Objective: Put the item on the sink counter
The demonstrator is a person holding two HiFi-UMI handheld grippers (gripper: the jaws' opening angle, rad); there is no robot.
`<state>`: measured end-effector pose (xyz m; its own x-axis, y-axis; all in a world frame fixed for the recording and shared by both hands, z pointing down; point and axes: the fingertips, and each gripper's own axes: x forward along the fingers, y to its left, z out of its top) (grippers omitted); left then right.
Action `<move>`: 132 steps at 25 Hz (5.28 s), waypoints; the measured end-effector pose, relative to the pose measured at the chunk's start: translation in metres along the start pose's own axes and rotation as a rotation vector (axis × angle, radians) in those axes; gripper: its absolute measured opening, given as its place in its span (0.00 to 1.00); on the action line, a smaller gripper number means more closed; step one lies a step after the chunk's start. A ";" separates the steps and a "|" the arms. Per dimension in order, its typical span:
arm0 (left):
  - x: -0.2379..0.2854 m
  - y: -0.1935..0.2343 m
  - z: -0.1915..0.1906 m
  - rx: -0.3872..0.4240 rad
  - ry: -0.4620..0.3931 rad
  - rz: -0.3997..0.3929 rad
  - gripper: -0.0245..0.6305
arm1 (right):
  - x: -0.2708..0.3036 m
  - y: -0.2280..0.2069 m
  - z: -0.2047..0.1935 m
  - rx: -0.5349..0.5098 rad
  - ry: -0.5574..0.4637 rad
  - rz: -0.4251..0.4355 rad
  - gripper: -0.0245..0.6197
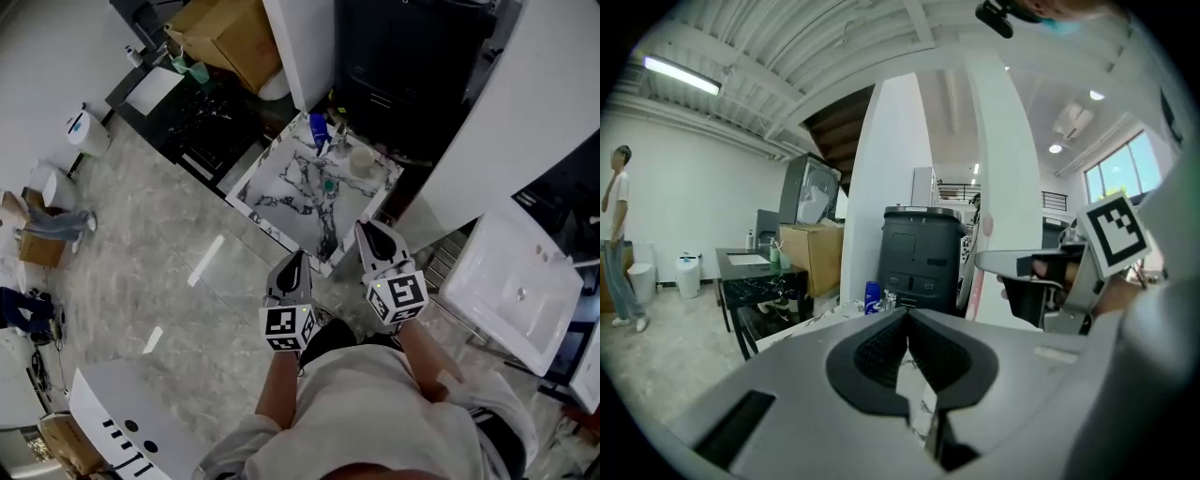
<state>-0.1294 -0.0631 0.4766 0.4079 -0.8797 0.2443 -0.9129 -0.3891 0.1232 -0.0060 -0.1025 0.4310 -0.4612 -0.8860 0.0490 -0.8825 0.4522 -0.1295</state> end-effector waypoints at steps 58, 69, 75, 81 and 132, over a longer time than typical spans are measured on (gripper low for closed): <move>0.277 0.020 -0.025 -0.054 0.232 -0.145 0.05 | 0.210 -0.225 -0.056 0.207 0.123 -0.033 0.07; 0.288 0.032 -0.044 -0.092 0.264 -0.097 0.05 | 0.238 -0.231 -0.094 0.233 0.200 0.012 0.07; 0.289 0.043 -0.046 -0.110 0.268 -0.067 0.05 | 0.250 -0.230 -0.110 0.248 0.243 0.033 0.07; 0.293 0.046 -0.054 -0.112 0.284 -0.056 0.05 | 0.254 -0.226 -0.125 0.229 0.274 0.047 0.07; 0.304 0.033 -0.064 -0.108 0.307 -0.092 0.05 | 0.246 -0.224 -0.179 0.213 0.434 0.047 0.07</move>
<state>-0.0350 -0.3256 0.6165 0.4889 -0.7123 0.5037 -0.8719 -0.4178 0.2554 0.0617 -0.4029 0.6494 -0.5359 -0.7198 0.4414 -0.8422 0.4192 -0.3390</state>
